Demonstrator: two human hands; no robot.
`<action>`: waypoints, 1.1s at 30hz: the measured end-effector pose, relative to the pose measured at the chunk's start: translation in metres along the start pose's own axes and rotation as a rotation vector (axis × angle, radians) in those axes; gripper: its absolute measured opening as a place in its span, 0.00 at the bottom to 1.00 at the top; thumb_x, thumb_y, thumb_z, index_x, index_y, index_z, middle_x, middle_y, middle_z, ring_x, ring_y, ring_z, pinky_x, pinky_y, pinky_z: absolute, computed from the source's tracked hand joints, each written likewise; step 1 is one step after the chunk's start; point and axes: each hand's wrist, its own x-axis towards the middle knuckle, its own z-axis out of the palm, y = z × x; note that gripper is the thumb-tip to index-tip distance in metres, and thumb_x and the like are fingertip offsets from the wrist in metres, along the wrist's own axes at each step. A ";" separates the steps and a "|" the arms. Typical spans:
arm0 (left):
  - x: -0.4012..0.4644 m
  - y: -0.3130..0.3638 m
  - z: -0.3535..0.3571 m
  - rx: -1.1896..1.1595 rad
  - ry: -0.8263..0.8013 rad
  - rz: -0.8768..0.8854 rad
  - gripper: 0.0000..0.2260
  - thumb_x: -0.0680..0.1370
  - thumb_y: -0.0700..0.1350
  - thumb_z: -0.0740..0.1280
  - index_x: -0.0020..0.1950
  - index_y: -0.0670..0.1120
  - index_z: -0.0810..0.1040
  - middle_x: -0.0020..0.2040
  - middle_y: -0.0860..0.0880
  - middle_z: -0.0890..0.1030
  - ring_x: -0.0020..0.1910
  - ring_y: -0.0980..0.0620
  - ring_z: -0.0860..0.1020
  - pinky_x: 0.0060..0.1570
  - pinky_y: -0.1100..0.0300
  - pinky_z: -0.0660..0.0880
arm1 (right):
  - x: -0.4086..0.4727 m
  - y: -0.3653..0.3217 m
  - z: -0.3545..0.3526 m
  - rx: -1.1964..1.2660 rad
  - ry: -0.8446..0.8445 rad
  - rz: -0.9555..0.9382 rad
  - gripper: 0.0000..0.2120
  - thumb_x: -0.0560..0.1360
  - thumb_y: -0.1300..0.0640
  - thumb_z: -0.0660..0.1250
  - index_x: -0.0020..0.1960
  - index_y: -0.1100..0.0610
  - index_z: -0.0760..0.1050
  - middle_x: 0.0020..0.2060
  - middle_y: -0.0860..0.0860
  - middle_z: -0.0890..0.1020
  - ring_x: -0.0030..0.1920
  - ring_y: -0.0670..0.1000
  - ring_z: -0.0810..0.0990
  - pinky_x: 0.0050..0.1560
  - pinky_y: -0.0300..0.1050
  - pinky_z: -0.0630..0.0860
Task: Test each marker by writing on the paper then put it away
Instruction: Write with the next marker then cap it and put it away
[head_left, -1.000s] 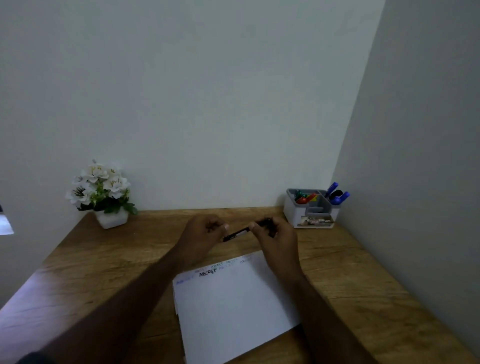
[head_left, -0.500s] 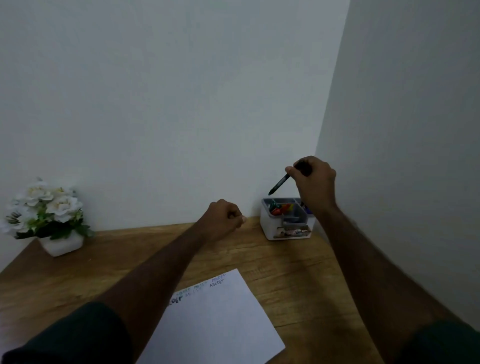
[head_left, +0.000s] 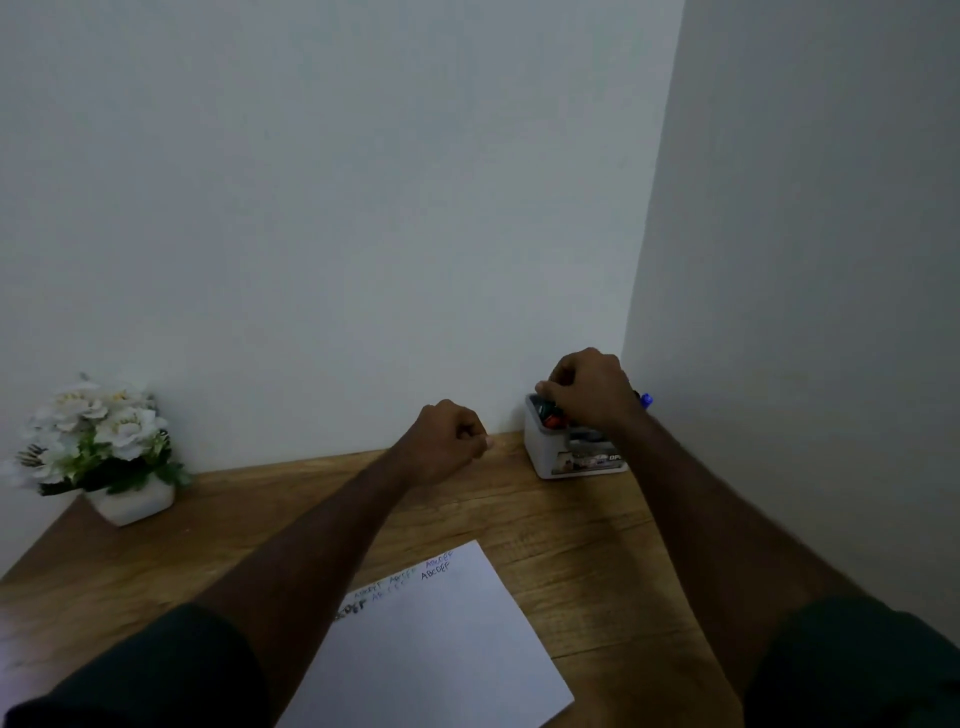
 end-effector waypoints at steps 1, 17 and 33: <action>-0.003 0.002 -0.003 -0.001 0.004 -0.003 0.08 0.76 0.47 0.70 0.42 0.43 0.84 0.37 0.50 0.83 0.38 0.53 0.82 0.44 0.56 0.79 | -0.003 -0.002 -0.002 0.024 0.031 -0.007 0.10 0.74 0.50 0.73 0.46 0.57 0.83 0.42 0.51 0.85 0.42 0.47 0.81 0.45 0.44 0.79; -0.169 -0.003 -0.031 0.097 0.134 -0.094 0.07 0.74 0.43 0.71 0.36 0.44 0.81 0.35 0.51 0.82 0.33 0.58 0.76 0.37 0.63 0.71 | -0.177 -0.081 0.075 0.216 0.040 -0.325 0.04 0.71 0.58 0.71 0.39 0.56 0.80 0.36 0.50 0.82 0.39 0.48 0.77 0.43 0.46 0.75; -0.233 -0.042 0.008 0.383 0.132 -0.093 0.23 0.78 0.61 0.59 0.67 0.49 0.72 0.68 0.50 0.74 0.67 0.50 0.71 0.69 0.48 0.65 | -0.217 -0.084 0.101 0.191 -0.117 -0.347 0.06 0.73 0.53 0.71 0.39 0.54 0.81 0.35 0.44 0.80 0.37 0.42 0.75 0.44 0.38 0.70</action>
